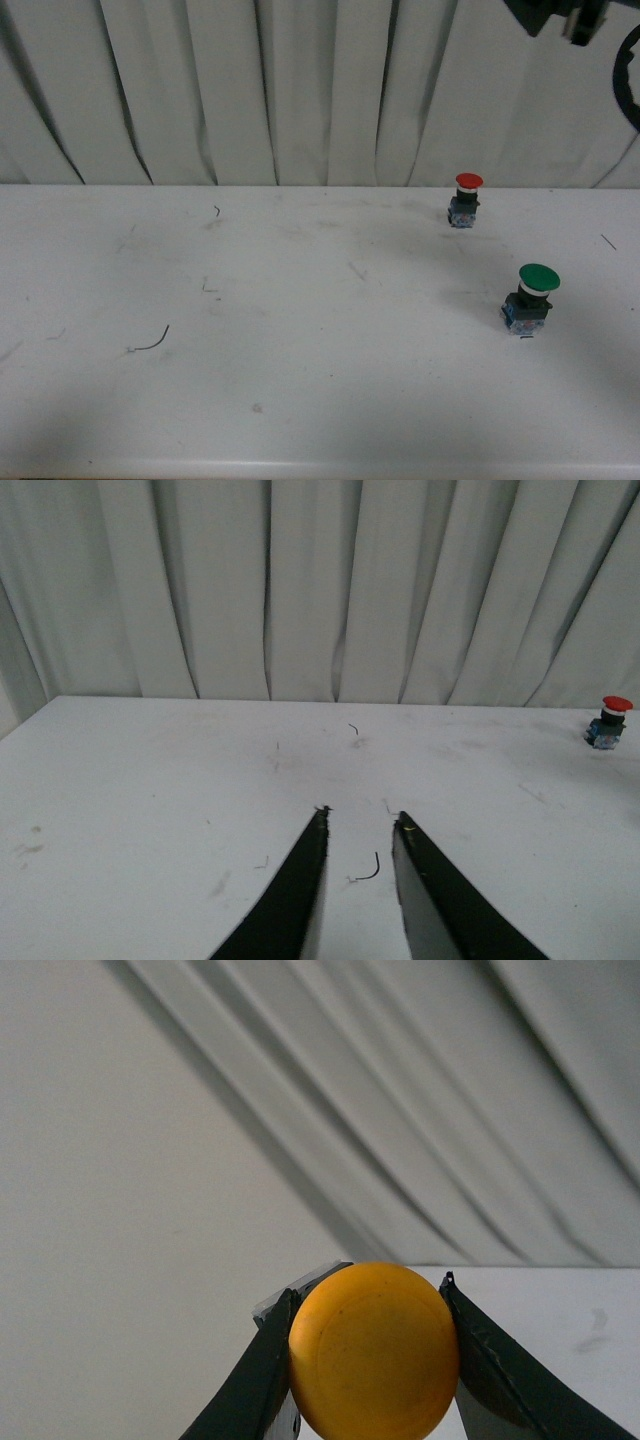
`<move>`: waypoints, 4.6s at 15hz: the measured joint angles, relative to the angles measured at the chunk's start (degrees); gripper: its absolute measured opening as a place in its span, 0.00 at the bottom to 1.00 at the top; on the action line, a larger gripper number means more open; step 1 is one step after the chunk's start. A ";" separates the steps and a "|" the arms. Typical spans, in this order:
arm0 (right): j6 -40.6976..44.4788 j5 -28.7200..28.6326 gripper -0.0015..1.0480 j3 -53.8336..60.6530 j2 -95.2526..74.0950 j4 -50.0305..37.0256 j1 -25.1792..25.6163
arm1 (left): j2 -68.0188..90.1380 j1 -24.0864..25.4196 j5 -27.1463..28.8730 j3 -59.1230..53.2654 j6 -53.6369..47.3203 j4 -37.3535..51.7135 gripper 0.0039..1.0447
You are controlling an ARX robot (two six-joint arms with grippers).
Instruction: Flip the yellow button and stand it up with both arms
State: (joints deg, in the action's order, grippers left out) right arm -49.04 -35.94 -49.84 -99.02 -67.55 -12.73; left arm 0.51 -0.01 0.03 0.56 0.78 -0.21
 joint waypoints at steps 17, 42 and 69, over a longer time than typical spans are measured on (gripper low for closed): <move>44.04 41.35 0.35 -35.26 -21.88 70.34 13.77 | 0.00 0.00 0.00 0.00 -0.15 0.00 0.94; 36.39 57.27 0.35 -56.11 -40.68 87.62 2.62 | 0.00 0.00 0.00 0.00 -0.15 0.00 0.94; 32.79 49.88 0.94 -54.42 -36.52 78.62 4.76 | 0.00 0.00 -0.02 0.00 -0.15 -0.02 0.94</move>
State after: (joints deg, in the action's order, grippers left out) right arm -16.25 13.93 -104.27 -135.55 11.07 -7.97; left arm 0.51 -0.01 0.01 0.56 0.62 -0.23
